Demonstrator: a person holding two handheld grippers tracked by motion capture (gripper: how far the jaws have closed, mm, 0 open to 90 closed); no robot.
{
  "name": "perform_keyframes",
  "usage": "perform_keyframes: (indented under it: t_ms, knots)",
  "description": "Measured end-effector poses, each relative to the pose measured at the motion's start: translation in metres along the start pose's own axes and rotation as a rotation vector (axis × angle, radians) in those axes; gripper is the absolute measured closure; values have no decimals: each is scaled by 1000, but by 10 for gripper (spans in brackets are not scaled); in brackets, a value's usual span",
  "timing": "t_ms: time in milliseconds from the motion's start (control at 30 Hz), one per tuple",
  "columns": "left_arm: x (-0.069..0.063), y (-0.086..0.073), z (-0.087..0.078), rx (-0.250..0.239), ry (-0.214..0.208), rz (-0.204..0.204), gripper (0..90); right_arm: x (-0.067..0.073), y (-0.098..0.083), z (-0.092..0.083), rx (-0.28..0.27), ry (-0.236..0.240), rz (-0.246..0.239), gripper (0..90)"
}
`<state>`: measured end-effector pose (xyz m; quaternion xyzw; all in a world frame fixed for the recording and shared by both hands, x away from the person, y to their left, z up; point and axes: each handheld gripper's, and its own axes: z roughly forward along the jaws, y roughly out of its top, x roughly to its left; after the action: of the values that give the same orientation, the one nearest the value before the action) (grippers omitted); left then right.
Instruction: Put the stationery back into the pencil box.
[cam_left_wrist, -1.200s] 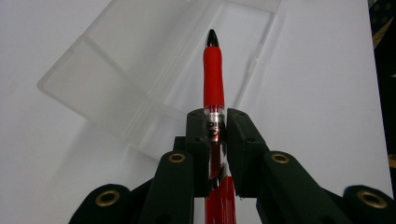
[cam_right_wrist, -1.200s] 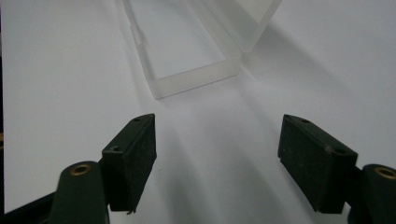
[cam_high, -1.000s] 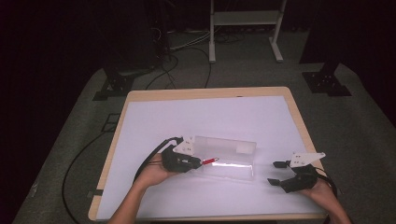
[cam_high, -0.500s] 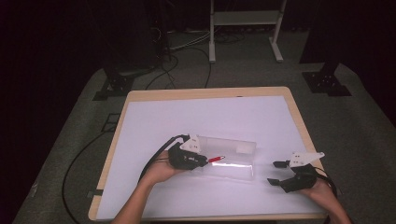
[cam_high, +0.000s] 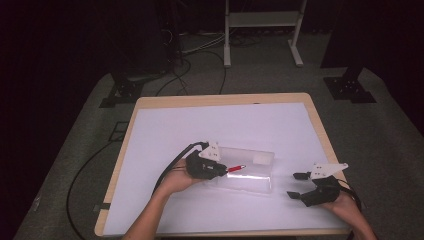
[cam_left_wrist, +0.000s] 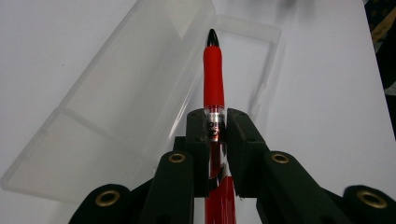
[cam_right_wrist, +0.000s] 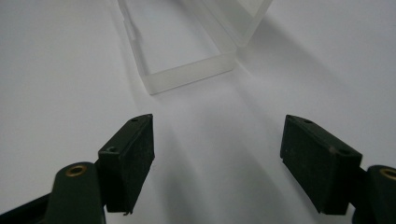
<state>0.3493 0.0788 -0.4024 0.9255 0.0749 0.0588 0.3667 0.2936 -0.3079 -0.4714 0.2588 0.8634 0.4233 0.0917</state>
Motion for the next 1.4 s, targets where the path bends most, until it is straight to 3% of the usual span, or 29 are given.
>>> perform_keyframes:
  t_ms: [533, 1400]
  knots:
    - [4, 17, 12, 0, -18, 22, 794, 0, -2, -3, -2, -5, -1, 252]
    - [8, 29, 39, 12, -43, 25, 794, 1, -2, -5, -2, 0, -14, 252]
